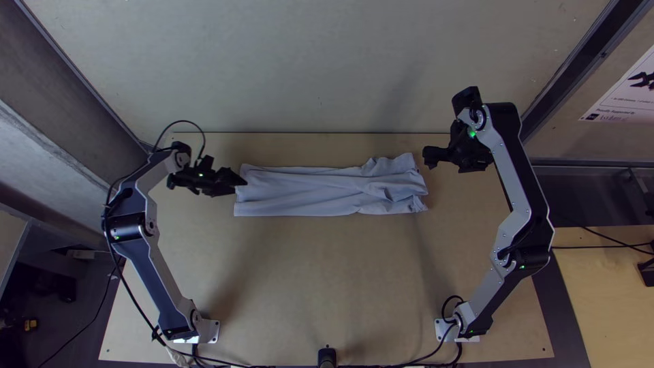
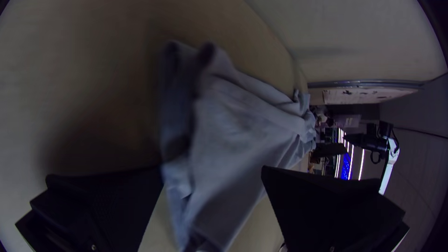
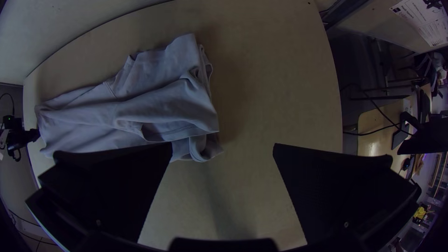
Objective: Fold the t-shirt
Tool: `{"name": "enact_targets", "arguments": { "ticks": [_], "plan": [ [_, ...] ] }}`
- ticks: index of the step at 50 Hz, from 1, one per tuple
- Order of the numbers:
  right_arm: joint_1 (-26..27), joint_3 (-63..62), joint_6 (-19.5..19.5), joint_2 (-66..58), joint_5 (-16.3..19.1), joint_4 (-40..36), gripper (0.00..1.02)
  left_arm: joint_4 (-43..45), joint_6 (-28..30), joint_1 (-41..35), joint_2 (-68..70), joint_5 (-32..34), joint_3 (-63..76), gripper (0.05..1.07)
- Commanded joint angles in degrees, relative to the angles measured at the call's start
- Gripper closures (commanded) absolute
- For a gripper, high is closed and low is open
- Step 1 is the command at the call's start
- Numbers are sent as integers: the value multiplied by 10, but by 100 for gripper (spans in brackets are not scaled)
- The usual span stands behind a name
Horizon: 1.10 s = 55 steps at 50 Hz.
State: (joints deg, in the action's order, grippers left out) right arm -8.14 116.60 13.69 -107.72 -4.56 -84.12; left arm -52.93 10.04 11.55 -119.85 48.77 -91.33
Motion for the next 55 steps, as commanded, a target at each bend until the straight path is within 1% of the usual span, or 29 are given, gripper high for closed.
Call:
{"name": "enact_targets", "arguments": {
  "ticks": [1, 11, 16, 25, 31, 33, 36, 37, 38, 41, 42, 44, 45, 55],
  "plan": [
    [-4, -6, 12, 17, -2, -9, 3, 14, -32, -36, -6, -4, 34, 10],
    [-3, -6, 12, 18, -2, -9, 3, 70, -95, -98, -4, -18, 44, 10],
    [0, -7, 12, 22, -2, -9, 3, 93, -121, -125, -6, -36, 41, 10],
    [1, -15, 12, 28, -2, -9, 3, 123, -158, -168, -15, -90, 25, 10],
    [1, -23, 12, 30, -2, -9, 3, 124, -187, -189, -25, -146, 7, 10],
    [1, -25, 12, 30, -2, -9, 3, 124, -197, -196, -27, -167, 3, 12],
    [1, -29, 12, 30, -2, -9, 3, 124, -209, -205, -28, -207, -4, 19],
    [1, -30, 12, 30, -2, -9, 3, 124, -215, -208, -29, -211, -5, 23],
    [1, -30, 12, 30, -2, -9, 3, 123, -218, -209, -29, -214, -6, 30],
    [1, -33, 12, 30, -2, -8, 3, 124, -230, -211, -29, -228, -9, 56],
    [1, -34, 12, 30, -2, -8, 3, 124, -231, -211, -29, -234, -10, 66],
    [1, -36, 12, 30, -2, -8, 3, 124, -234, -211, -28, -235, -11, 91],
    [1, -37, 12, 30, -2, -8, 3, 125, -235, -211, -28, -237, -13, 105],
    [3, -37, 12, 30, -2, -5, 3, 107, -235, -195, -15, -247, -15, 105]
  ]
}}
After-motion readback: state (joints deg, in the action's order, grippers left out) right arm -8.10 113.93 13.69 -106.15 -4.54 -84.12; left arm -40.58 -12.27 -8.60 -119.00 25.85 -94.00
